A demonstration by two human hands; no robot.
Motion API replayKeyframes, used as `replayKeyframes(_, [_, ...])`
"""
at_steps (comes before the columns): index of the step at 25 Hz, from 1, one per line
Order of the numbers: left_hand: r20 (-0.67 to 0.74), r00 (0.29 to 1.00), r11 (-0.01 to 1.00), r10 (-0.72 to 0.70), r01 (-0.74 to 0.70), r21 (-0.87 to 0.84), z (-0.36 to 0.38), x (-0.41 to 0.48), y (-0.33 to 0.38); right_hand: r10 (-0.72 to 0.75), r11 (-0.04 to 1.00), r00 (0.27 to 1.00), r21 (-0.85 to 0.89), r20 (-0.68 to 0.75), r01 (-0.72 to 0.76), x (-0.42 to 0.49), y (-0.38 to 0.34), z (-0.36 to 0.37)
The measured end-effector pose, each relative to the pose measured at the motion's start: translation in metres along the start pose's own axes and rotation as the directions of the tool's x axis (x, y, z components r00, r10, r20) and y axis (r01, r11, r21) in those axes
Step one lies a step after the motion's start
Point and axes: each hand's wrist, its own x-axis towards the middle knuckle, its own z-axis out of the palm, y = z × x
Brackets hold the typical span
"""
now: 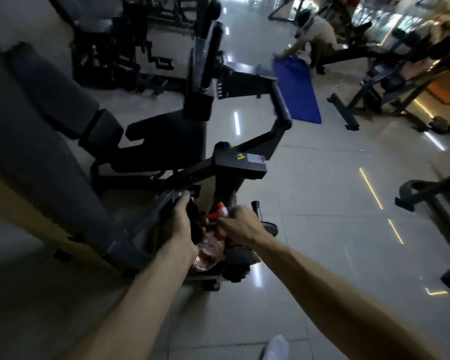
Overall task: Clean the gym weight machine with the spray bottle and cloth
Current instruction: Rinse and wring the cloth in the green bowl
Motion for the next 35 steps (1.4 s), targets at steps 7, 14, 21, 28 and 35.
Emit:
replayKeyframes(7, [0.257,0.958,0.978,0.126,-0.164,0.132,0.278,0.008,-0.061,-0.034,0.977,0.958,0.195,-0.285,0.092,-0.021,0.074,-0.262])
replayKeyframes(14, [0.265,0.964,0.992,-0.019,-0.016,0.128,0.489,0.025,-0.134,-0.066,0.971,0.835,0.156,-0.546,0.179,0.037,0.176,-0.454])
replayKeyframes(21, [0.223,0.975,0.989,-0.015,-0.018,0.144,0.624,0.143,-0.102,-0.143,0.939,0.881,0.219,-0.45,0.264,0.21,0.178,-0.572])
replayKeyframes(28, [0.102,0.994,0.999,-0.041,0.043,-0.025,0.765,0.273,-0.032,-0.339,0.941,0.853,-0.141,-0.397,0.309,0.409,0.144,-0.653])
replayKeyframes(35, [-0.073,0.997,0.987,0.018,-0.03,-0.157,0.86,0.417,0.052,-0.502,0.847,0.833,-0.328,-0.233,0.419,0.625,0.082,-0.719])
